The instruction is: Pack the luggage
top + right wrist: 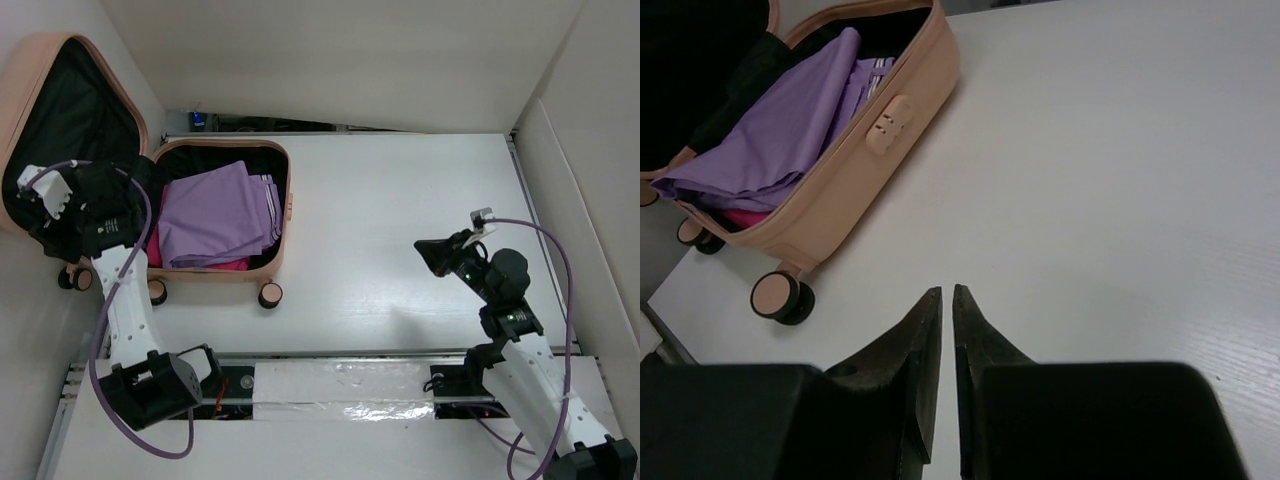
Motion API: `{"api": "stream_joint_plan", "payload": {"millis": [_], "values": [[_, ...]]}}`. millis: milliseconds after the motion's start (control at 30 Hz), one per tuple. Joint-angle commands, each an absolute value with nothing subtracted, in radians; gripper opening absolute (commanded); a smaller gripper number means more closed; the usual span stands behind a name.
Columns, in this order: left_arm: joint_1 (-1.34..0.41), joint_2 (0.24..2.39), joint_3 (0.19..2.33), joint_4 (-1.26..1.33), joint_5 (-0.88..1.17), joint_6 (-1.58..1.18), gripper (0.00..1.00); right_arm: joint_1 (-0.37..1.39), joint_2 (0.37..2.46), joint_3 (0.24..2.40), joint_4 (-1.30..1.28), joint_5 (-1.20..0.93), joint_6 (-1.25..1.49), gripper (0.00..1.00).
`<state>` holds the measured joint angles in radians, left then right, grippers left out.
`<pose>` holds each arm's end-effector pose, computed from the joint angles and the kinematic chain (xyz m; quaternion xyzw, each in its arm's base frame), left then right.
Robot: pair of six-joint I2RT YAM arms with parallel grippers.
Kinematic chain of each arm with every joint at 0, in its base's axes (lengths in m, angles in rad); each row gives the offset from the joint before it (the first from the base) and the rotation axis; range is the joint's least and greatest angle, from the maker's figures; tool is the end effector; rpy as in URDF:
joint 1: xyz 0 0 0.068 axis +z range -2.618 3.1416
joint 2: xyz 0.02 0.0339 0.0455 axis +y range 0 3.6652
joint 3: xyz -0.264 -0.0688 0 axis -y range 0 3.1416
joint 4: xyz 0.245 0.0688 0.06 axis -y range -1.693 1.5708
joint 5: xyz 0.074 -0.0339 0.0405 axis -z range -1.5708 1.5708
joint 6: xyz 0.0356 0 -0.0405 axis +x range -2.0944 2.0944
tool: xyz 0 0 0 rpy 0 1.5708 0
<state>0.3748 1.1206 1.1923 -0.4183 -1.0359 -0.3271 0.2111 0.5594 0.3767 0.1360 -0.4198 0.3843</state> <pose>0.2046 0.1134 0.3973 -0.5116 0.5700 0.4170 0.4894 0.1480 0.0466 0.2631 -0.0821 0.7173 0.3422 0.6013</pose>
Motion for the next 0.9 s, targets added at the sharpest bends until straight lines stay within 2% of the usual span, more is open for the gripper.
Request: {"api": "stream_joint_plan", "payload": {"millis": [0, 33, 67, 233, 333, 433, 467, 600, 633, 733, 833, 867], "values": [[0.377, 1.147, 1.265, -0.367, -1.066, -0.244, 0.60, 0.221, 0.580, 0.394, 0.215, -0.469, 0.373, 0.15], [0.377, 1.164, 1.282, -0.368, -1.066, -0.242, 0.51, 0.221, 0.590, 0.396, 0.218, -0.474, 0.373, 0.15], [0.377, 1.196, 1.314, -0.377, -1.071, -0.244, 0.47, 0.221, 0.594, 0.396, 0.218, -0.471, 0.371, 0.15], [0.409, 1.218, 1.327, -0.399, -1.022, -0.272, 0.39, 0.230, 0.583, 0.399, 0.192, -0.430, 0.356, 0.15], [0.426, 1.241, 1.319, -0.381, -0.989, -0.250, 0.39, 0.239, 0.580, 0.403, 0.173, -0.397, 0.350, 0.16], [0.504, 1.282, 1.336, -0.443, -0.901, -0.299, 0.39, 0.239, 0.592, 0.400, 0.179, -0.387, 0.350, 0.16], [0.540, 1.287, 1.336, -0.455, -0.803, -0.320, 0.38, 0.248, 0.600, 0.403, 0.181, -0.385, 0.350, 0.16], [0.549, 1.276, 1.322, -0.442, -0.782, -0.321, 0.27, 0.259, 0.623, 0.405, 0.190, -0.380, 0.348, 0.16], [0.508, 1.273, 1.321, -0.443, -0.799, -0.322, 0.18, 0.259, 0.627, 0.406, 0.190, -0.380, 0.347, 0.16], [0.419, 1.250, 1.312, -0.433, -0.856, -0.307, 0.00, 0.268, 0.627, 0.410, 0.190, -0.373, 0.348, 0.16], [0.316, 1.220, 1.302, -0.430, -0.862, -0.295, 0.00, 0.268, 0.630, 0.407, 0.196, -0.370, 0.347, 0.16], [0.216, 1.204, 1.301, -0.433, -0.867, -0.295, 0.00, 0.268, 0.637, 0.407, 0.196, -0.367, 0.348, 0.16]]}}
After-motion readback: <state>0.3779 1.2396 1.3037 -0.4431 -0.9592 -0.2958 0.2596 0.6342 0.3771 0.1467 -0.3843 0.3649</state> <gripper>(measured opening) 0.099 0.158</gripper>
